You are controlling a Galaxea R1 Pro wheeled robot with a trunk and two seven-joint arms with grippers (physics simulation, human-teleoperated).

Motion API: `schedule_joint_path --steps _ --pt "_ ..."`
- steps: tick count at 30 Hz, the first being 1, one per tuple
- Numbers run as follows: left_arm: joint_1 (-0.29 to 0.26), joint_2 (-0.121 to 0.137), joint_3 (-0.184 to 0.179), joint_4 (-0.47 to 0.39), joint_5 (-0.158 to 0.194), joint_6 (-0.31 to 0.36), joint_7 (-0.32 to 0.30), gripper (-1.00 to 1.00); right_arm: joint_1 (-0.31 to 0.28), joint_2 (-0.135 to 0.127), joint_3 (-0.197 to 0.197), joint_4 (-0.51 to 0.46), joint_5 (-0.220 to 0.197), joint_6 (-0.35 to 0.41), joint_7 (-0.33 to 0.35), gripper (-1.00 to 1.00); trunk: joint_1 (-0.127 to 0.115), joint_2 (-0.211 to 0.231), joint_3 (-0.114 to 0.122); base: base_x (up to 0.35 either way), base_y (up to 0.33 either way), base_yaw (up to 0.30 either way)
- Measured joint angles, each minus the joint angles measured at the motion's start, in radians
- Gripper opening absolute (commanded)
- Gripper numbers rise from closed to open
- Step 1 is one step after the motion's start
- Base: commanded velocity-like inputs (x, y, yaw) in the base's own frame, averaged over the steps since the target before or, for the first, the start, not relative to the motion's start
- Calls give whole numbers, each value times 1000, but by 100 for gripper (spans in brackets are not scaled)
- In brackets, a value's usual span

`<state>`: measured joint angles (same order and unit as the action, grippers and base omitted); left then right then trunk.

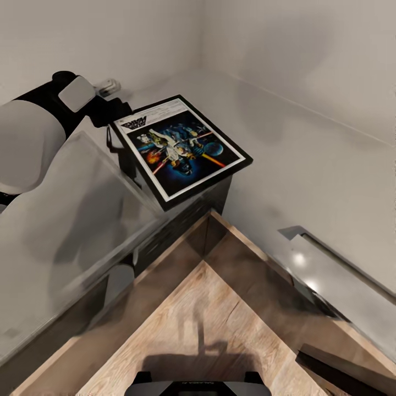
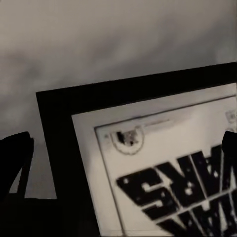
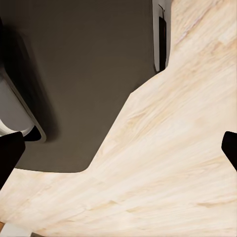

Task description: Pick up the poster from the kitchen countertop and hang it on one of the wall nails in the kitchen.

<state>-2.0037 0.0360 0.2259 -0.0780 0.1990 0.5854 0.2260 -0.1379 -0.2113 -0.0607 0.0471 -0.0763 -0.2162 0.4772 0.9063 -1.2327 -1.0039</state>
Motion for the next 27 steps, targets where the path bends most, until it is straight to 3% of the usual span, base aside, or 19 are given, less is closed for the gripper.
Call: schedule_joint_path --steps 27 --pt "0 -7 -5 -24 5 10 8 100 0 -1 -1 0 0 1 -1 100 0 0 0 -54 0 0"
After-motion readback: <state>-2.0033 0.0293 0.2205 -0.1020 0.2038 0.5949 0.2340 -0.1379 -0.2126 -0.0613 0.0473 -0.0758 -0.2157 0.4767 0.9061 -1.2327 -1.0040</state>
